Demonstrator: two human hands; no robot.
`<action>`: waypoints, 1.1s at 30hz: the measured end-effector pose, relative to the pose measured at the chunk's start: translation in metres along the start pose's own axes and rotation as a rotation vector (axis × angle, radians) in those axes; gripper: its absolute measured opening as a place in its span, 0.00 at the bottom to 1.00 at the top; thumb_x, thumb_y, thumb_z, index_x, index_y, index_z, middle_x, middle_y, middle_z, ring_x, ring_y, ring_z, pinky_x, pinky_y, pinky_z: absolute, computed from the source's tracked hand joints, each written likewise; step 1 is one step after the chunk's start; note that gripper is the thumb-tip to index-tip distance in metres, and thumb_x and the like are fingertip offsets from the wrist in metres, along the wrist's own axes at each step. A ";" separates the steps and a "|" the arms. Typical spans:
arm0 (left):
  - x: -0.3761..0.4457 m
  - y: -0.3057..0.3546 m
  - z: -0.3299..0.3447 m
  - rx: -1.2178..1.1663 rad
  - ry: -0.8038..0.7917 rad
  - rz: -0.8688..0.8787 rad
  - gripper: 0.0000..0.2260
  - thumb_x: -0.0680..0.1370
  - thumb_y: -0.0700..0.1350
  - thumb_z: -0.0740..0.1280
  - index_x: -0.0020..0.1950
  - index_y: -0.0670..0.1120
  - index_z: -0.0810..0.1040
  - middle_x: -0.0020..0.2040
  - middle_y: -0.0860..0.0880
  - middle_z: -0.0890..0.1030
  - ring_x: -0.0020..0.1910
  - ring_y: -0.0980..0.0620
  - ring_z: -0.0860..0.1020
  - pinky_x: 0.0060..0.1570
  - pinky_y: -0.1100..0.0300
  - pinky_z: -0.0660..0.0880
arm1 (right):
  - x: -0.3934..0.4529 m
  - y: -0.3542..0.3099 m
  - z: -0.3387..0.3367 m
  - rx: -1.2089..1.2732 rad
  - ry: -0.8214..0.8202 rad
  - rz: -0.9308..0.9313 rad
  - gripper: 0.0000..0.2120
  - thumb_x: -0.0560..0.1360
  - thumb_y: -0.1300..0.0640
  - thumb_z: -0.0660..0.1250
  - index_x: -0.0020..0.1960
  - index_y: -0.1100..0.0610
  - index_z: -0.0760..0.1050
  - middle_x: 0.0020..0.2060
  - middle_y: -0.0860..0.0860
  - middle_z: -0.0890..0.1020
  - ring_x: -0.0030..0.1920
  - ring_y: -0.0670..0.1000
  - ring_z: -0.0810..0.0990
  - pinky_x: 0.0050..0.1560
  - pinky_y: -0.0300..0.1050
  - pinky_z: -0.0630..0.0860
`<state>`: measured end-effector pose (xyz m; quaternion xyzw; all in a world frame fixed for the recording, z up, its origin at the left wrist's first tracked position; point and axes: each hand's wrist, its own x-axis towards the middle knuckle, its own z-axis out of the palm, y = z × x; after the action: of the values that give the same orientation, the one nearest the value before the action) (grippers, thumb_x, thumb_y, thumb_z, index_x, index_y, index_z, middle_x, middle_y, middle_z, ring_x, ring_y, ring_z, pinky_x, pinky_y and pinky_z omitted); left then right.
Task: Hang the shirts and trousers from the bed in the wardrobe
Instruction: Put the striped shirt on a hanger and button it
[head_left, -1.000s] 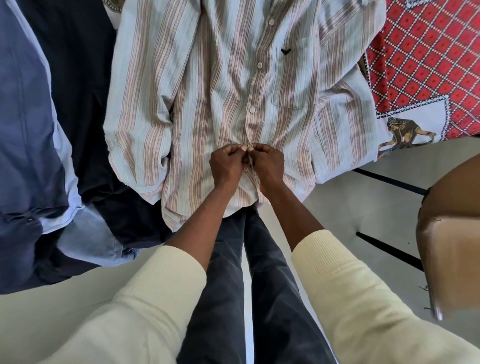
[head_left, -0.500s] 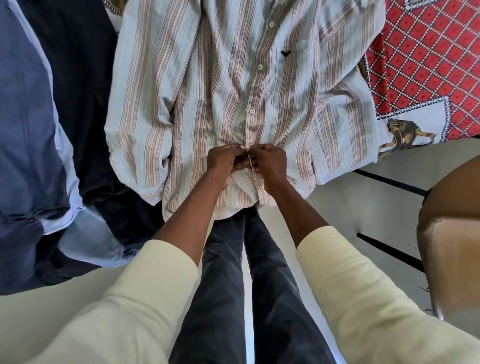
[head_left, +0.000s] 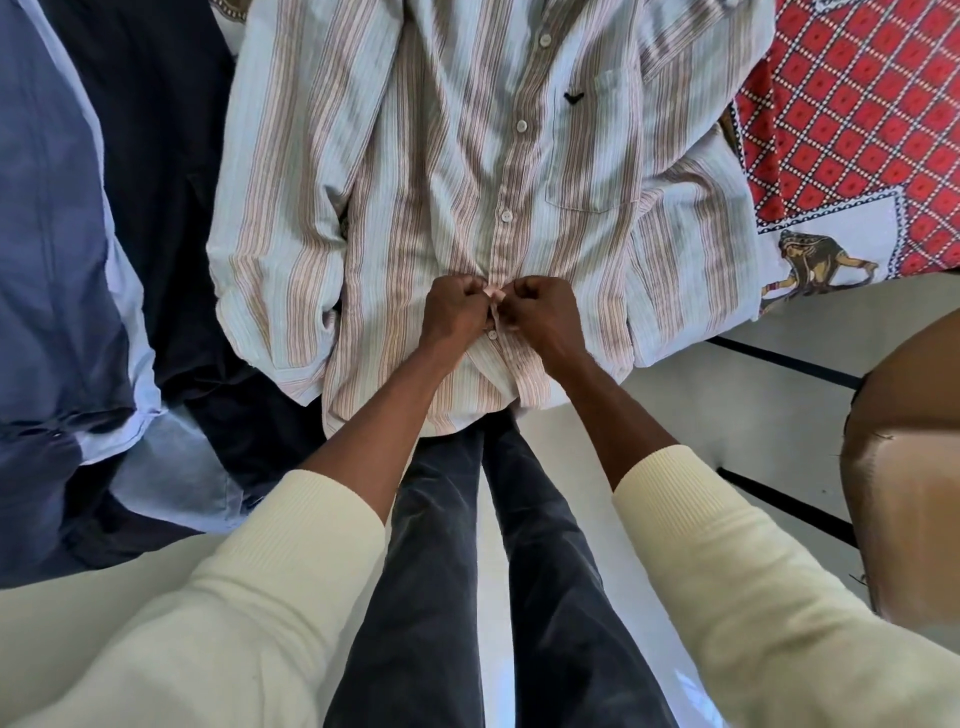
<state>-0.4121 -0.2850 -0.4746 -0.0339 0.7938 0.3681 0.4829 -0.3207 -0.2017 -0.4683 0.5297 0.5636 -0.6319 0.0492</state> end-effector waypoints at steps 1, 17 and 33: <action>0.000 0.000 -0.001 0.031 -0.016 0.026 0.09 0.79 0.38 0.67 0.39 0.45 0.81 0.40 0.44 0.85 0.37 0.47 0.84 0.39 0.53 0.83 | 0.003 0.000 0.001 -0.069 -0.001 -0.032 0.07 0.75 0.61 0.71 0.42 0.65 0.81 0.34 0.58 0.83 0.32 0.49 0.80 0.35 0.43 0.76; -0.002 -0.021 -0.011 0.242 0.310 0.535 0.03 0.78 0.38 0.64 0.47 0.39 0.76 0.42 0.45 0.80 0.40 0.49 0.77 0.37 0.62 0.69 | 0.004 0.026 -0.002 -0.377 0.393 -0.472 0.07 0.75 0.67 0.62 0.47 0.63 0.79 0.43 0.56 0.81 0.44 0.54 0.79 0.45 0.47 0.74; -0.066 -0.133 -0.044 0.687 -0.082 0.665 0.09 0.77 0.33 0.62 0.54 0.37 0.80 0.51 0.41 0.80 0.51 0.42 0.78 0.51 0.52 0.74 | -0.065 0.081 0.001 -0.478 0.327 -0.302 0.07 0.73 0.67 0.59 0.46 0.65 0.76 0.44 0.58 0.80 0.43 0.57 0.77 0.42 0.49 0.71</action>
<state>-0.3552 -0.4292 -0.4839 0.3979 0.8176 0.2199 0.3532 -0.2392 -0.2664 -0.4749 0.5081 0.7687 -0.3884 -0.0134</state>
